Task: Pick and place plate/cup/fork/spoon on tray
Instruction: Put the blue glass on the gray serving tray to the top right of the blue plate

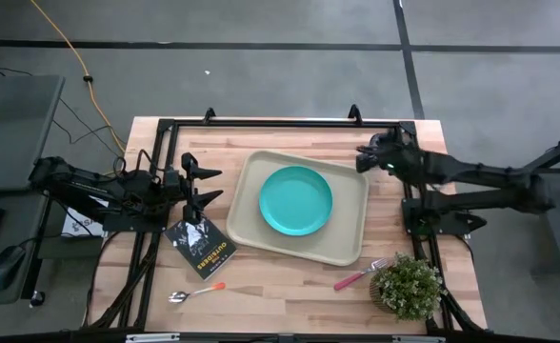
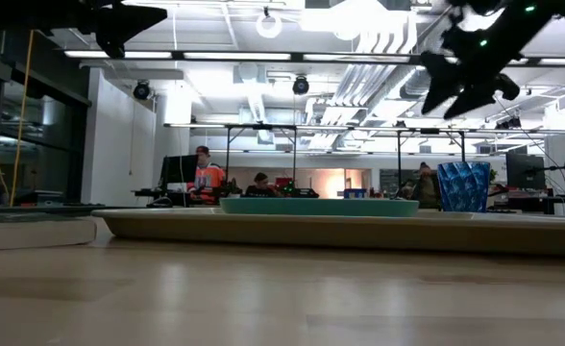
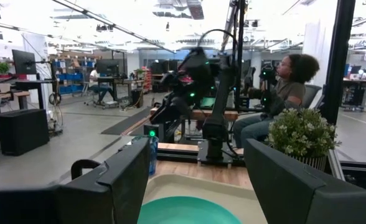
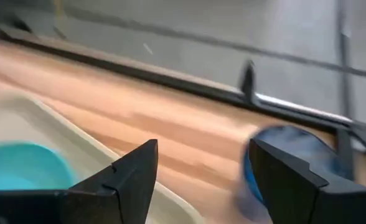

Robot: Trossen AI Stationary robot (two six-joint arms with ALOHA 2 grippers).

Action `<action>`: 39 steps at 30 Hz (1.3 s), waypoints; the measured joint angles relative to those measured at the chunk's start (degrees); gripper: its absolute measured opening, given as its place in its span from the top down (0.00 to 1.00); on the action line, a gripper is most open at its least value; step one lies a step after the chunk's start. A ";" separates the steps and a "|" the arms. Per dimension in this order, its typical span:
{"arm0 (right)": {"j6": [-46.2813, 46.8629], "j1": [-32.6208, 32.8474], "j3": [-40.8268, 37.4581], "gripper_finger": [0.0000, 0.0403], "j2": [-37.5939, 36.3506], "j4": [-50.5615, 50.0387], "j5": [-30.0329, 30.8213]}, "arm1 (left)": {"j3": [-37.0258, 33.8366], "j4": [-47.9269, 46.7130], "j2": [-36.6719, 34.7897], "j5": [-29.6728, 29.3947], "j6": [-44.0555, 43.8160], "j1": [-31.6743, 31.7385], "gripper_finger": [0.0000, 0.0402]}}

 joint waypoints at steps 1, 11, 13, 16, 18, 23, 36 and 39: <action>0.17 -1.15 1.53 0.40 2.48 -2.42 -0.46 | 0.00 0.00 0.00 -0.01 0.01 0.00 0.40; -3.28 -11.08 7.23 0.40 20.25 -8.60 -7.09 | 0.00 0.00 0.00 -0.01 -0.01 0.00 0.40; -4.79 -12.50 7.23 0.40 22.36 -8.49 -7.72 | 0.00 0.00 0.00 0.00 -0.01 0.00 0.40; -5.20 -14.58 7.23 0.40 25.05 -9.12 -7.40 | 0.00 0.00 0.00 0.01 -0.01 0.00 0.40; -5.26 -15.98 7.23 0.40 26.57 -9.29 -7.14 | 0.00 0.00 0.00 0.01 -0.01 0.00 0.40; -6.31 -19.08 7.23 0.40 29.53 -9.12 -7.84 | 0.00 0.00 0.00 0.01 -0.01 0.00 0.40; -10.28 -19.82 7.23 0.82 30.86 -9.84 -8.48 | 0.00 0.00 0.00 0.00 -0.03 -0.02 0.40; -10.94 -18.79 7.23 0.96 28.59 -10.80 -8.26 | 0.00 0.00 0.00 0.01 -0.01 -0.02 0.40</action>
